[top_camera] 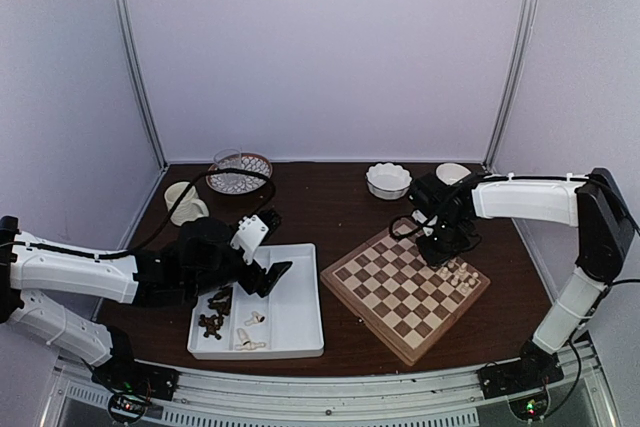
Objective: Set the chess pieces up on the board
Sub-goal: Place the pawn at d2, then pick up the chess pile from the storage box.
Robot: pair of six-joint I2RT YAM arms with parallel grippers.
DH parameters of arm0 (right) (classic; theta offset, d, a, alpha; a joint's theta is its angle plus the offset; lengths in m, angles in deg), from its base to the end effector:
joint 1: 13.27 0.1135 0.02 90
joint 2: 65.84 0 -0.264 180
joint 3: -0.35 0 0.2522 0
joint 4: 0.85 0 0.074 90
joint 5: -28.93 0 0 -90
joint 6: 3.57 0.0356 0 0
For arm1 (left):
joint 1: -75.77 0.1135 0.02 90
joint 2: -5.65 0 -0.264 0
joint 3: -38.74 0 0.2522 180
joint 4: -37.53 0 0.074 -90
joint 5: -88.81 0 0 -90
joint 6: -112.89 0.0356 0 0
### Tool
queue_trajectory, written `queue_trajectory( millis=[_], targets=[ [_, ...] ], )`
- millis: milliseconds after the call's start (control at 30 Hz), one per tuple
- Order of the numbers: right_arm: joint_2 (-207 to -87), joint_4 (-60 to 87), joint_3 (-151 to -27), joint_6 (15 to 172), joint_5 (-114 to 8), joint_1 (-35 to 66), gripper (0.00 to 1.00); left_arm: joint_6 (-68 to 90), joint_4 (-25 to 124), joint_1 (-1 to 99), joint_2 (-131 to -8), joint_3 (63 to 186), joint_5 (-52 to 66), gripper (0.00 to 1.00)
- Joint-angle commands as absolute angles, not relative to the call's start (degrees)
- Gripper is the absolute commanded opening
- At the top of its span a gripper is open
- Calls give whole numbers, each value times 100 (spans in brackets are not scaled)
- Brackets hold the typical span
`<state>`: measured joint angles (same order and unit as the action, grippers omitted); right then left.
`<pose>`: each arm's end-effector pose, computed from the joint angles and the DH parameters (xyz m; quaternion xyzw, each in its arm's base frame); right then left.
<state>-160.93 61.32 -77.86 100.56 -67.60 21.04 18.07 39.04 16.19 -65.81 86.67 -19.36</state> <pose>0.2547 0.1689 0.1959 -0.1688 0.9794 -0.0126 0.1101 0.1437 -0.2229 0.2175 0.3078 0.7787 -0.1699 0.5197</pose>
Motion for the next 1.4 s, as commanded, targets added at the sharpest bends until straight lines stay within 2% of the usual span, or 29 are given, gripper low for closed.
queue_trajectory(
  millis=[0,167,367,767,933,1033,1200,1367],
  targets=[
    [-16171,6136,-7779,10093,-6939,2068,16,1783,3780,1636,-6624,8836,-1885,88],
    [-16208,6142,-7791,10093,-6927,2070,18,1780,3784,1638,-6622,8836,-1877,88],
    [-16178,6152,-7802,10092,-6931,2067,31,1779,3784,1642,-6615,8836,-1859,88],
    [-15625,6307,-7854,10101,-6981,2148,33,1780,3813,1640,-6583,8844,-1859,88],
    [-15193,6587,-8294,10115,-6973,2787,33,1773,3817,1638,-6657,8851,-1890,88],
    [-15137,6580,-8925,10006,-6738,3284,35,1682,3970,1637,-6730,8920,-1847,79],
    [-15591,5735,-9701,9867,-5996,3677,37,1268,4196,1643,-6708,8855,-1815,73],
    [-15798,3963,-8855,9971,-6289,3701,36,448,4986,1639,-6832,8932,-1757,69]
  ],
)
